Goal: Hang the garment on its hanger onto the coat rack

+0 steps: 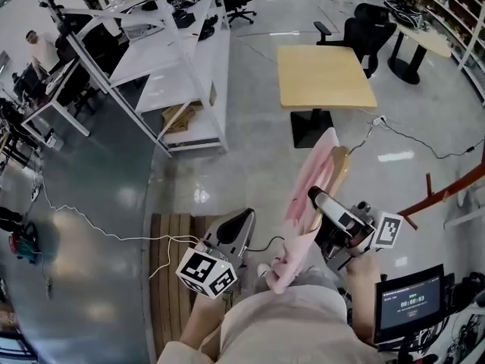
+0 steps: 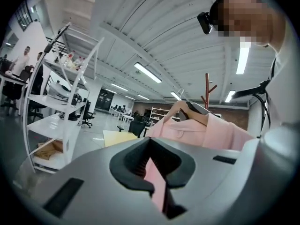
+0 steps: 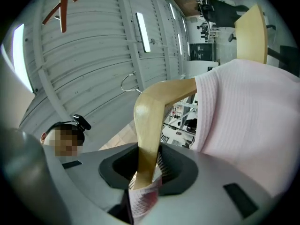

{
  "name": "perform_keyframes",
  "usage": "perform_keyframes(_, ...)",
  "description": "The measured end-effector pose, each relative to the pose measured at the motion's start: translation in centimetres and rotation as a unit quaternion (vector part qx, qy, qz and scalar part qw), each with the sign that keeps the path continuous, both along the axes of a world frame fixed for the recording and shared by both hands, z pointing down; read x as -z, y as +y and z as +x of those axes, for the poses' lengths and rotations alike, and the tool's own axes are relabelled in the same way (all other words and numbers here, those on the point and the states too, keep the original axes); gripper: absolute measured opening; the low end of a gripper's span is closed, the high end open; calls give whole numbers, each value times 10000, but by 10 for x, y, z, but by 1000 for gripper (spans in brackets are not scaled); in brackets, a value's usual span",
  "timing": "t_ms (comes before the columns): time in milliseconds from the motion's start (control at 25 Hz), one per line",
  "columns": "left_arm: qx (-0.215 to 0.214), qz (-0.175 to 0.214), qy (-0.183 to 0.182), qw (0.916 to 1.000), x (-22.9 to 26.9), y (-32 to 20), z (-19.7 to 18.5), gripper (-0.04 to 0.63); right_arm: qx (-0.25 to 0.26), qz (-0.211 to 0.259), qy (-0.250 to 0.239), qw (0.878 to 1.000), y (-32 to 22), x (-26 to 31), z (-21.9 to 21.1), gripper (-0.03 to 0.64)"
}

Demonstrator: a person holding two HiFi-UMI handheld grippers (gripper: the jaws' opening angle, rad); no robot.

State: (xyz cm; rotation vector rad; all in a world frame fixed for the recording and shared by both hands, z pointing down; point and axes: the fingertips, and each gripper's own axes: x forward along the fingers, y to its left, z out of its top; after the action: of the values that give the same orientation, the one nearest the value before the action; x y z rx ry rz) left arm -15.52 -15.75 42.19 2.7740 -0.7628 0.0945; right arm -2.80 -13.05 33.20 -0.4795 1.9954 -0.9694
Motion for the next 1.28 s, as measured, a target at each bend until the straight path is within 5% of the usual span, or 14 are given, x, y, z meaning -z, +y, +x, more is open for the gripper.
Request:
perform_keyframes(640,-914,309,189,9952,32,-22,114,6,-666,215,25,9975,-33,32,85,104)
perform_keyframes(1280,-2422,576,460,9674,87,18,259,6,-1721,416,-66,9842,14,91,217,104)
